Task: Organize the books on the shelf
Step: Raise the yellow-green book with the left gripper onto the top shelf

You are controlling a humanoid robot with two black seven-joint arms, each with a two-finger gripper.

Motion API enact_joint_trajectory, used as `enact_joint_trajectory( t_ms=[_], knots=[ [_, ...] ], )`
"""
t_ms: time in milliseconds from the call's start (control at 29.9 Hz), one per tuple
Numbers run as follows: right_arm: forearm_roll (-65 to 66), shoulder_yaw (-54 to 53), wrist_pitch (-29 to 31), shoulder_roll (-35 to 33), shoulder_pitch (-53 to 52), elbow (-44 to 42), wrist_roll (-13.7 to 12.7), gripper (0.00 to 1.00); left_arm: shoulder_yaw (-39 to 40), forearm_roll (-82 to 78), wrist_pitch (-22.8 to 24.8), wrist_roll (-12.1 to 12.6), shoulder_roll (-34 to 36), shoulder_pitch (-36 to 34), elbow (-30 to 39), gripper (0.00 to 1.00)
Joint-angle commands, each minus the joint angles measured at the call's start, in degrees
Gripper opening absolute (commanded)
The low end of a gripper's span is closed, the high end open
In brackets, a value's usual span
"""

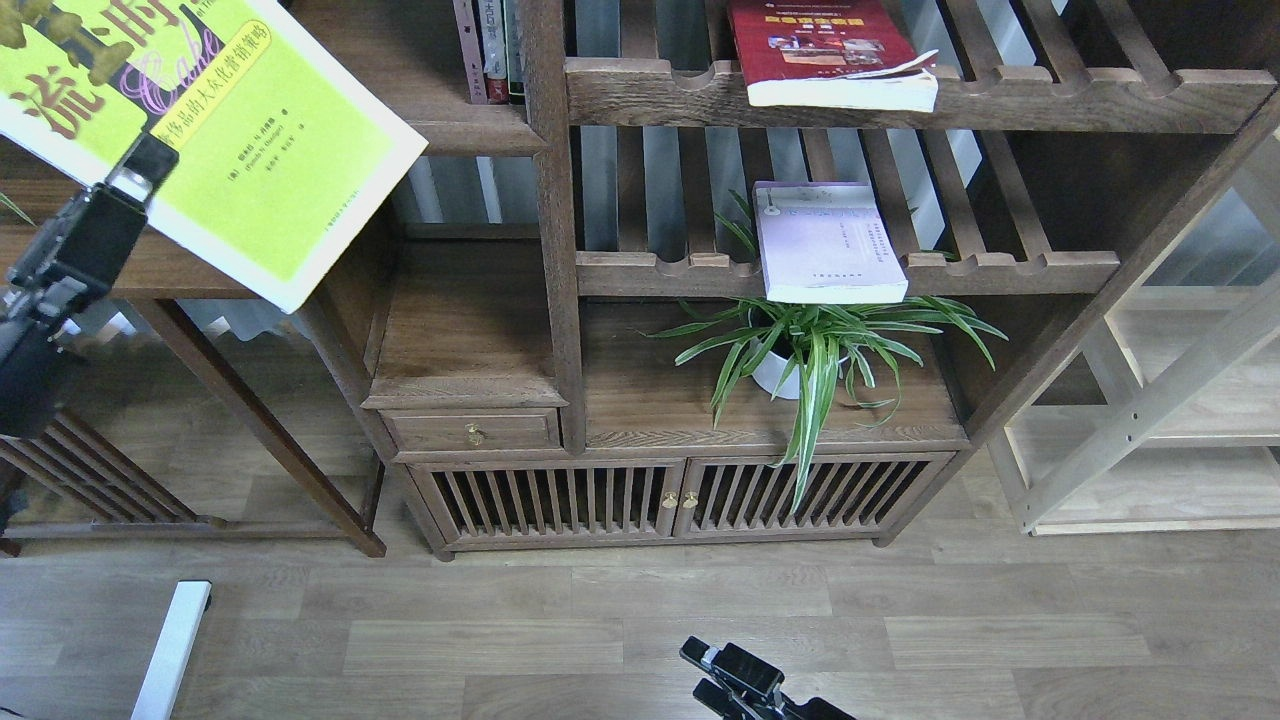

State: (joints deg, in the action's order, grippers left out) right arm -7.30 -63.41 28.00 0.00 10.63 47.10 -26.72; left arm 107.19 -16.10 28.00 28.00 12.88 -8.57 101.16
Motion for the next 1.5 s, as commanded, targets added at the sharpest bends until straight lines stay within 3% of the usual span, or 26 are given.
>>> enact_joint_trajectory(
  t_ms=[0, 535, 903, 1471],
  knots=[
    [0.0, 0.04, 0.0, 0.0, 0.01, 0.19, -0.08, 0.81, 0.04, 0.02, 0.0, 0.0, 3.28, -1.8, -0.18, 0.03],
    [-0.09, 0.3, 0.0, 0.0, 0.1, 0.89, -0.08, 0.81, 1.44, 0.02, -1.72, 0.0, 5.22, -4.18, -4.31, 0.04],
    [-0.18, 0.39, 0.0, 0.0, 0.36, 1.42, -0.08, 0.81, -0.84, 0.02, -6.73, 0.0, 6.89, -10.32, -6.94, 0.04],
    [-0.44, 0.57, 0.0, 0.0, 0.62, 1.86, -0.17, 0.81, -4.97, -0.07, -6.82, 0.0, 6.89, -15.33, -13.97, 0.04]
  ],
)
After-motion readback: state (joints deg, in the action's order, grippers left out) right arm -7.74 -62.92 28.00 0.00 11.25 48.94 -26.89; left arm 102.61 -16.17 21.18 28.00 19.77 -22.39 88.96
